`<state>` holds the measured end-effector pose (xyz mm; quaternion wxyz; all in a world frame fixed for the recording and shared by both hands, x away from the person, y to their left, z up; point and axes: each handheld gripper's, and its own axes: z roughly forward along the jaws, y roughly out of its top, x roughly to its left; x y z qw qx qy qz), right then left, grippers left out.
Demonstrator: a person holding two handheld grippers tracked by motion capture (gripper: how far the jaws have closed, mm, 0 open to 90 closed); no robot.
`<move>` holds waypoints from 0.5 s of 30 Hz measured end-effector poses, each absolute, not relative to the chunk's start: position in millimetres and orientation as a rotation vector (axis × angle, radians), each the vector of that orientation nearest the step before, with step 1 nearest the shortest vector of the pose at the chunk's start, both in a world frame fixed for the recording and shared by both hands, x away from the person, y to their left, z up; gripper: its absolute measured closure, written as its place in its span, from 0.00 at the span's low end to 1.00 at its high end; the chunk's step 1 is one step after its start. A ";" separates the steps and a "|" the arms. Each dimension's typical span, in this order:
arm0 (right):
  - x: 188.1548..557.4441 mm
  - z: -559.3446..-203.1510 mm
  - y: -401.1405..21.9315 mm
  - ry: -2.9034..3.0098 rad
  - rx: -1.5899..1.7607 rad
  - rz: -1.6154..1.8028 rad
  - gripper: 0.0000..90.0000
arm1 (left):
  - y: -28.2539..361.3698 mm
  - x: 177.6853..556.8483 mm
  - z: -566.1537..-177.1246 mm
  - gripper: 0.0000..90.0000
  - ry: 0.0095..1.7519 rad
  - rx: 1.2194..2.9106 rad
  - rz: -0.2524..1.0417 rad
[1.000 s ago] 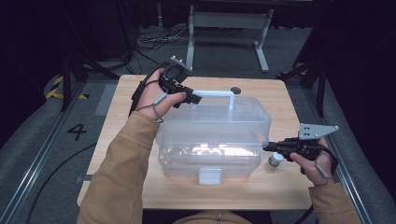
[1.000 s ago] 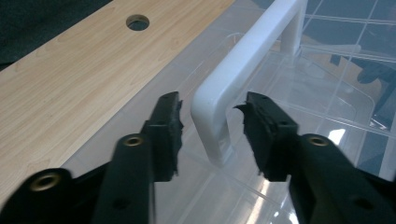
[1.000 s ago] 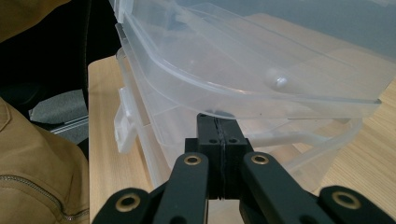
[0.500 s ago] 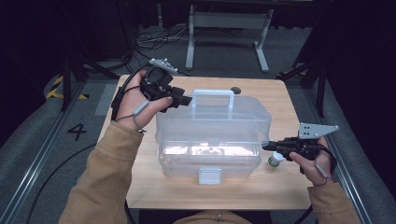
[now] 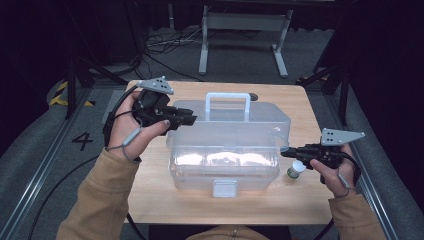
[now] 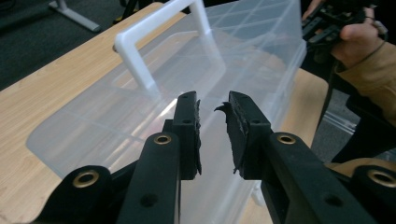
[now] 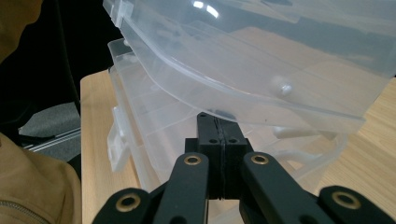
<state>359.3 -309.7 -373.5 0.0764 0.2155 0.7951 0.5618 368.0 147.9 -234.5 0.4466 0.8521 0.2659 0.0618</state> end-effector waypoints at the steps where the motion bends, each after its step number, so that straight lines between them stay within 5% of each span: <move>1: 359.5 -372.4 -309.2 2.380 0.648 1.685 1.00 | 148.9 365.5 -234.8 0.84 0.653 2.108 0.155; 15: 367.3 -360.1 -308.3 2.342 0.680 1.671 1.00 | 163.5 342.6 -253.0 0.99 0.641 2.033 0.181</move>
